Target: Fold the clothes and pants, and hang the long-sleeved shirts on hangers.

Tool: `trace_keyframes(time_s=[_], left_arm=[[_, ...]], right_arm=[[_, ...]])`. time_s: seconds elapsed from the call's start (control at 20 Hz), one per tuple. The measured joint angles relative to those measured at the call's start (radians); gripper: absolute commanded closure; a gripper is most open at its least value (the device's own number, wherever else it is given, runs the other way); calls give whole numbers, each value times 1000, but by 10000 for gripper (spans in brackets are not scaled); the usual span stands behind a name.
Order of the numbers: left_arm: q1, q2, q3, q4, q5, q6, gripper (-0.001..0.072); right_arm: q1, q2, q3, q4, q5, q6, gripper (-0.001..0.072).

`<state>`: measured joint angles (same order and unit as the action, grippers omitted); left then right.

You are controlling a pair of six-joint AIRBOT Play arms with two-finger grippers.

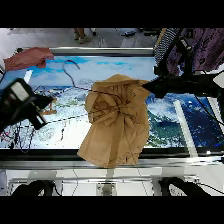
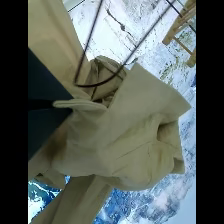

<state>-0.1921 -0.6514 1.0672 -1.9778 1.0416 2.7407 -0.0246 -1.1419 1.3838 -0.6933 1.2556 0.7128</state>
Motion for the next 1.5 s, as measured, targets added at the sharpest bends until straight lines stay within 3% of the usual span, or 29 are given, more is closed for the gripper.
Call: trace_keyframes(time_s=[0.2, 0.55, 0.9, 0.95, 1.05, 1.1, 1.25, 1.5], left_arm=[[-186, -24, -25, 151, -158, -19, 686], [-348, -169, -109, 297, -528, -27, 687], [-411, -330, -124, 285, -862, -29, 687], [-413, -343, -124, 258, -916, -29, 686], [-415, -359, -125, 220, -997, -29, 686], [-415, -364, -125, 205, -1026, -29, 686], [-416, -371, -125, 184, -1076, -29, 686], [-421, -375, -125, 170, -1104, -29, 686]], right_arm=[[0, 0, 0, 31, 2, 40, 684], [46, 0, 0, 105, 90, 61, 684], [201, 0, 0, 106, 158, 64, 683], [227, 0, 0, 92, 161, 66, 657], [272, 0, 0, 36, 179, 70, 305], [285, 0, 1, 3, 181, 70, 224], [277, 7, 25, -89, 196, 50, 223], [117, 42, 173, -143, 154, -103, 228]])
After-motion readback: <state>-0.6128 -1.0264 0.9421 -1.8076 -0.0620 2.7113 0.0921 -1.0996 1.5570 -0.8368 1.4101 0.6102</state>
